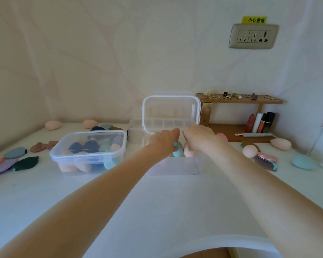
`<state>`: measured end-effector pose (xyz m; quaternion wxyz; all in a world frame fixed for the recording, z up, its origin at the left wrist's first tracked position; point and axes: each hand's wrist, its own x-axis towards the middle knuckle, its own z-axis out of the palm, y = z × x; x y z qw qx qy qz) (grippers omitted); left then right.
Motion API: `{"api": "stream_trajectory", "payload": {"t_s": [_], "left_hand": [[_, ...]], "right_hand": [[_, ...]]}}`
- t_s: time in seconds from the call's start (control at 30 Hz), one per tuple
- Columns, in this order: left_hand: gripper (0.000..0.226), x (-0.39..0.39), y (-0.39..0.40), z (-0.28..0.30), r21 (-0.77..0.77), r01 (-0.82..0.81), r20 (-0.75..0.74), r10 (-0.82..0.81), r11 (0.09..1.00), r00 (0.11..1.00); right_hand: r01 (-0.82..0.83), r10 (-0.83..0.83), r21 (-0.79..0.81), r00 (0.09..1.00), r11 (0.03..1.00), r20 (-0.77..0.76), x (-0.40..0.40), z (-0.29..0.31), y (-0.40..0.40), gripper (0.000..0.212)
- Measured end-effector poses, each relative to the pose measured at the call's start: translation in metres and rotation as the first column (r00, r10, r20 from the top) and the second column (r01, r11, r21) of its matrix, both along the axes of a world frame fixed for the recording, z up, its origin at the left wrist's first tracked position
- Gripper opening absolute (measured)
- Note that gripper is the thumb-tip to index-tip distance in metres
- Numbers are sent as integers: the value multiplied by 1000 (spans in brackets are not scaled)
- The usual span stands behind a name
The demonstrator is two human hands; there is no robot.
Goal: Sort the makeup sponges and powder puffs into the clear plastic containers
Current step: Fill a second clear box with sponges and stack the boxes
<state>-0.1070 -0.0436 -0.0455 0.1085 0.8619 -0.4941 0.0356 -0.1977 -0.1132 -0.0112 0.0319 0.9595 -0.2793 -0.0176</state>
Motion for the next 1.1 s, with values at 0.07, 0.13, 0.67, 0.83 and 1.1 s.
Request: {"api": "stream_trajectory", "payload": {"t_s": [0.07, 0.13, 0.67, 0.83, 1.1], "left_hand": [[27, -1, -1, -1, -8, 3, 4, -3, 1000, 1000], [29, 0, -1, -1, -10, -1, 6, 2, 1000, 1000], [23, -17, -19, 17, -238, 133, -363, -215, 962, 907], [24, -12, -21, 12, -156, 157, -335, -201, 975, 921], [22, -9, -17, 11, -244, 151, -334, -229, 958, 914]], "right_hand": [[-11, 15, -68, 999, 998, 49, 2, -7, 2, 24], [-9, 13, -58, 997, 998, 70, 3, -9, 0, 37], [342, -360, 174, 929, 924, 86, -22, -32, -106, 45], [312, -367, 244, 901, 918, 233, -23, -50, -113, 21], [-70, -432, 598, 626, 798, 650, -25, 18, -67, 28]]}}
